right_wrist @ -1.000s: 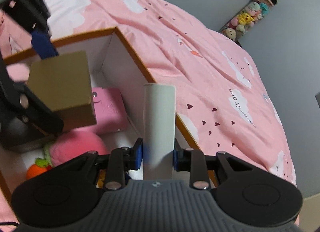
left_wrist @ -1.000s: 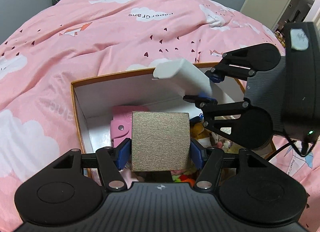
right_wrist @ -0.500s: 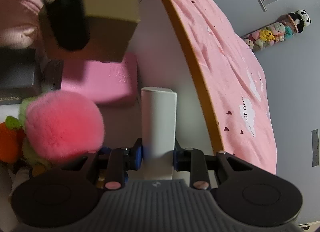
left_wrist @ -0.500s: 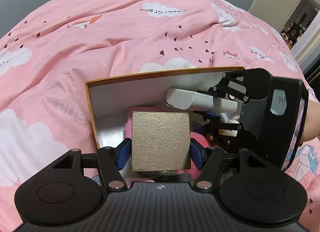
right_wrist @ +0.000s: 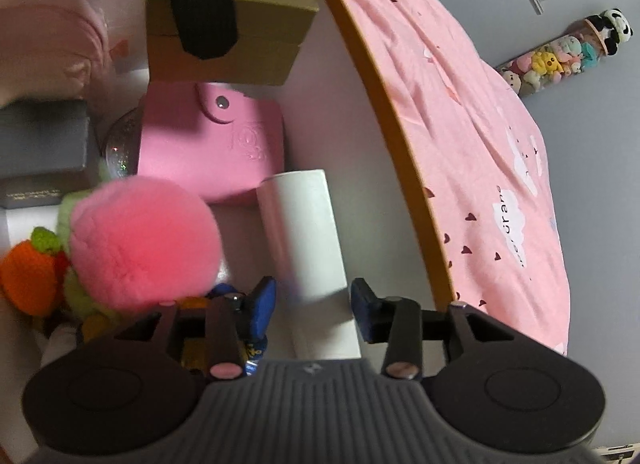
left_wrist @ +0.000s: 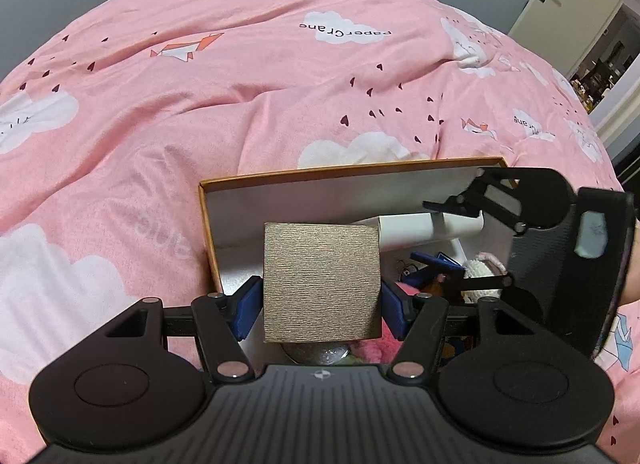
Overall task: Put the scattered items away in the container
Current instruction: 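Lower the gold block into the box with left tool while right tool lowers the cylinder inside, then open left tool to release the gold block while right tool releases the white cylinder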
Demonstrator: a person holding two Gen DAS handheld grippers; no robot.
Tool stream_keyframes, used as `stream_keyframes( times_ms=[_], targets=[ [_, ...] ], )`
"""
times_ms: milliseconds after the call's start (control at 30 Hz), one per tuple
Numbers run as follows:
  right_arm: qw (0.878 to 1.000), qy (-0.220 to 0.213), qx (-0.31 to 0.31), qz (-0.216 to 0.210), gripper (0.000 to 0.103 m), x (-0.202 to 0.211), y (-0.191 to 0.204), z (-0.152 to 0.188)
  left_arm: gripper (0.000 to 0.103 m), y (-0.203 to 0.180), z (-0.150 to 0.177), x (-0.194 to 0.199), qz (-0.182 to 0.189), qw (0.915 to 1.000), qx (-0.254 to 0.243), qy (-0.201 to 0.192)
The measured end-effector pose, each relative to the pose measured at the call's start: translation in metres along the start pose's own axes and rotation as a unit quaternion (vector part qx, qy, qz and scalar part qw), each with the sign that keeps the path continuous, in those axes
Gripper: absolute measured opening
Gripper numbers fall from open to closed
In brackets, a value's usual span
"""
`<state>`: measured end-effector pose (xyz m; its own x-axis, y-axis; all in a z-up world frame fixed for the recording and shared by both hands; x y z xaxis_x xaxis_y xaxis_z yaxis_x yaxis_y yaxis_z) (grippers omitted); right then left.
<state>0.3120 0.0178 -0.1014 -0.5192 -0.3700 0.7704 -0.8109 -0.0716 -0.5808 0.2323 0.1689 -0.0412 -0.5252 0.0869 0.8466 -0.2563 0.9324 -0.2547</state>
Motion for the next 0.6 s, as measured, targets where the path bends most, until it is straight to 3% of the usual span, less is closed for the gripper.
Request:
stream_keyframes(
  times_ms=[100,200,267,367,433,600],
  targets=[
    [0.999,-0.006,-0.037,-0.029,0.044,0.009,-0.008,0.003,0.071,0.000,-0.002,0.000,0.003,1.0000,0.003,0.001],
    [0.996,-0.009,-0.065,-0.067,0.032,0.015,-0.011,0.004,0.071,0.002,-0.002,0.000,0.001,1.0000,0.003,0.000],
    [0.993,-0.005,-0.077,-0.088,0.032,0.016,-0.008,0.005,0.071,0.002,-0.002,0.000,0.000,1.0000,0.005,0.002],
    [0.993,0.001,-0.083,-0.088,0.028,0.012,-0.002,0.004,0.071,0.003,-0.002,-0.001,0.001,1.0000,0.006,0.004],
    [0.990,0.013,-0.104,-0.099,0.010,0.007,-0.002,0.004,0.071,0.003,-0.001,-0.002,0.000,1.0000,0.005,0.006],
    [0.991,0.044,-0.106,-0.066,0.004,-0.006,0.007,0.003,0.071,0.004,-0.004,-0.004,0.000,0.9999,0.009,0.009]
  ],
)
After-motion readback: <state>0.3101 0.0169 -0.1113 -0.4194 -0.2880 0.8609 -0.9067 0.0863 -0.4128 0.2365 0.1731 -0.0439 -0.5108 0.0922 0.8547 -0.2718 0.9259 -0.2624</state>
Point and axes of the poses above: each gripper's, at about its wrist camera, not at the fingertips, and x roughly against the way its jaws point, y to its left, z to its underside, the point moved 3 cm from there along -x, roughly the way its jaws point, and after that the axes turned 1 degree about z, right-handed, at the moved point
